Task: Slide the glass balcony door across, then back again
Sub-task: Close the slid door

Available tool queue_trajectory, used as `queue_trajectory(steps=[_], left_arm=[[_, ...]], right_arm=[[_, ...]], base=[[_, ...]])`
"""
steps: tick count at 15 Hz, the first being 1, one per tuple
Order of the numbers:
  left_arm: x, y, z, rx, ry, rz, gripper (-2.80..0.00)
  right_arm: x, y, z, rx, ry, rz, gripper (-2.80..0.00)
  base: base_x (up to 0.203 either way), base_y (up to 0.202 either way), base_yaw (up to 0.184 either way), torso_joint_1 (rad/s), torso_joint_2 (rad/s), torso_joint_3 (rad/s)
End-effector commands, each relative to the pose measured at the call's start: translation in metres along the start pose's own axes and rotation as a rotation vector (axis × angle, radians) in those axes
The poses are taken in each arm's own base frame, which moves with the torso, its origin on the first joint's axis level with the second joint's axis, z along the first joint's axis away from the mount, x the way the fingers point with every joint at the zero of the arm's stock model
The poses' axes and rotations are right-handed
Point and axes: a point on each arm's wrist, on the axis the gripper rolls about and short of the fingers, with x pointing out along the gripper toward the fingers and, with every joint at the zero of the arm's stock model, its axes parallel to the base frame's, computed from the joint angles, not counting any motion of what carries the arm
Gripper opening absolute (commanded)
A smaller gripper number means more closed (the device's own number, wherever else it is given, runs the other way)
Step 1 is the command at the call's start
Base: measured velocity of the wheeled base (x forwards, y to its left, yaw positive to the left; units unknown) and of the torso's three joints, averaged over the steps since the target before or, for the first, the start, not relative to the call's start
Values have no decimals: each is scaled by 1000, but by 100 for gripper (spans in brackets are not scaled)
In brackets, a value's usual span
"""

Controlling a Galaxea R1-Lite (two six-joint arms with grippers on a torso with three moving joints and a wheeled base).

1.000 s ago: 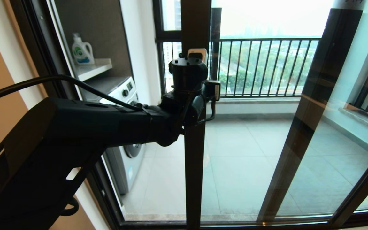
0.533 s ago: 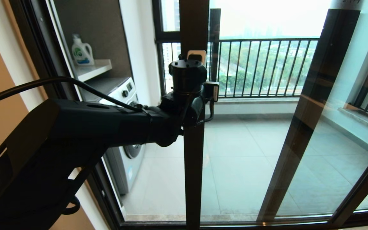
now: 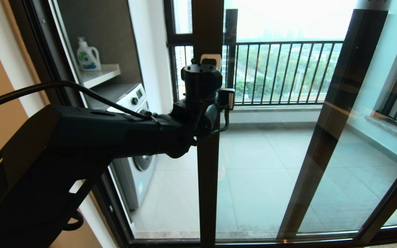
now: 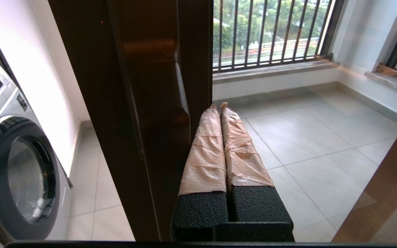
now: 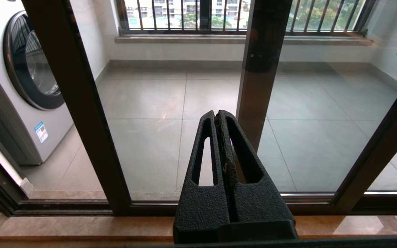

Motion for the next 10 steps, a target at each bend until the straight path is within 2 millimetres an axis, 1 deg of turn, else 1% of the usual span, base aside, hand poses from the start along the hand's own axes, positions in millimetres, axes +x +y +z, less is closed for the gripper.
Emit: queue_trajectory(steps=[1,5,9,10], left_arm=[[1,8,3,-1,-6,26,-280],[3,18,4,3,-2,49,-280],[-5,27,5,4,14,60,-280],[-10,30,9,-5,13,62,-280]], right_arm=[[1,0,-3,1,13,1,-280],[1,0,-3,-1,13,1,-280],[1,0,-3,1,13,1,-280],[1,0,-3,0,13,1,-280]], base=[[0,0,0,0,0,0],[0,0,0,0,0,0],[0,0,0,0,0,0],[0,0,0,0,0,0]])
